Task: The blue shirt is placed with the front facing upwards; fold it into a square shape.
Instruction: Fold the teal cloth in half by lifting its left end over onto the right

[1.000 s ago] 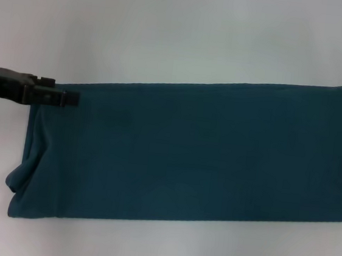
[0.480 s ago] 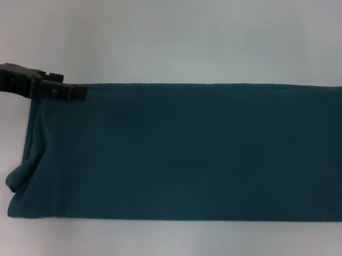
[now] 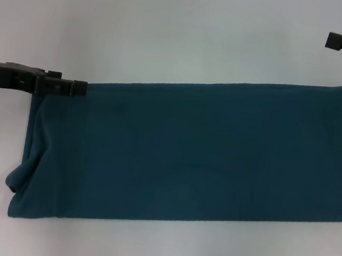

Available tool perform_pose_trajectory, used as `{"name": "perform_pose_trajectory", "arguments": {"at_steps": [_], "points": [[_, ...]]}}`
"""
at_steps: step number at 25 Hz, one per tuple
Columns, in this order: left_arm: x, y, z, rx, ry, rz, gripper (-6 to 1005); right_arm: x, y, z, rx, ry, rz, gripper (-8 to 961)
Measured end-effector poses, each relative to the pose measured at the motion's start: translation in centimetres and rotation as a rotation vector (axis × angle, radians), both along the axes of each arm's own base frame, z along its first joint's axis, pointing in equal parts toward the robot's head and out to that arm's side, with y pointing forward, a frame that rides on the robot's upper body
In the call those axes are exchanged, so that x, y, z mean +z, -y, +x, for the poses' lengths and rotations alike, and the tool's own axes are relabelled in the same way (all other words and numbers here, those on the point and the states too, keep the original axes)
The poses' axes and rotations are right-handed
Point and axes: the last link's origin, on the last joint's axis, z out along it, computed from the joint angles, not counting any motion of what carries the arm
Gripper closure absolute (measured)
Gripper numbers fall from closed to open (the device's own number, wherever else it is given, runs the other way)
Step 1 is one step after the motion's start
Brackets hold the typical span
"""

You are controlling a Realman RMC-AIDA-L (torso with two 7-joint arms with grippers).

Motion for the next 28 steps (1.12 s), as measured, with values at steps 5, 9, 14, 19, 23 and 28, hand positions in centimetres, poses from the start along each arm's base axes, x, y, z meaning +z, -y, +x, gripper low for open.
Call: {"name": "perform_pose_trajectory", "arguments": {"at_steps": [5,9,14,19,23,28], "points": [[0.1,0.1,-0.1,0.026,-0.008,-0.017,94,-0.3,0.0,0.0,0.009,0.003,0.005,10],[0.6,0.5,-0.7,0.076,-0.078,-0.056,94,-0.7,-0.2,-0.3,0.012,-0.001,0.005,10],[1.7,1.6,-0.8,0.119,-0.135,-0.079,94,-0.8,-0.5,-0.6,0.017,-0.003,0.014,10],[2.8,2.5,-1.0,0.163,-0.15,-0.073,95,-0.7,-0.9,-0.8,0.025,-0.003,0.03,10],[3.2,3.2,-1.2,0.211,-0.174,-0.092,95,-0.6,-1.0,-0.9,0.03,-0.007,0.045,10],[3.0,3.8,-1.4,0.258,-0.197,-0.112,95,-0.5,-1.0,-0.8,0.028,-0.008,0.055,10]]}}
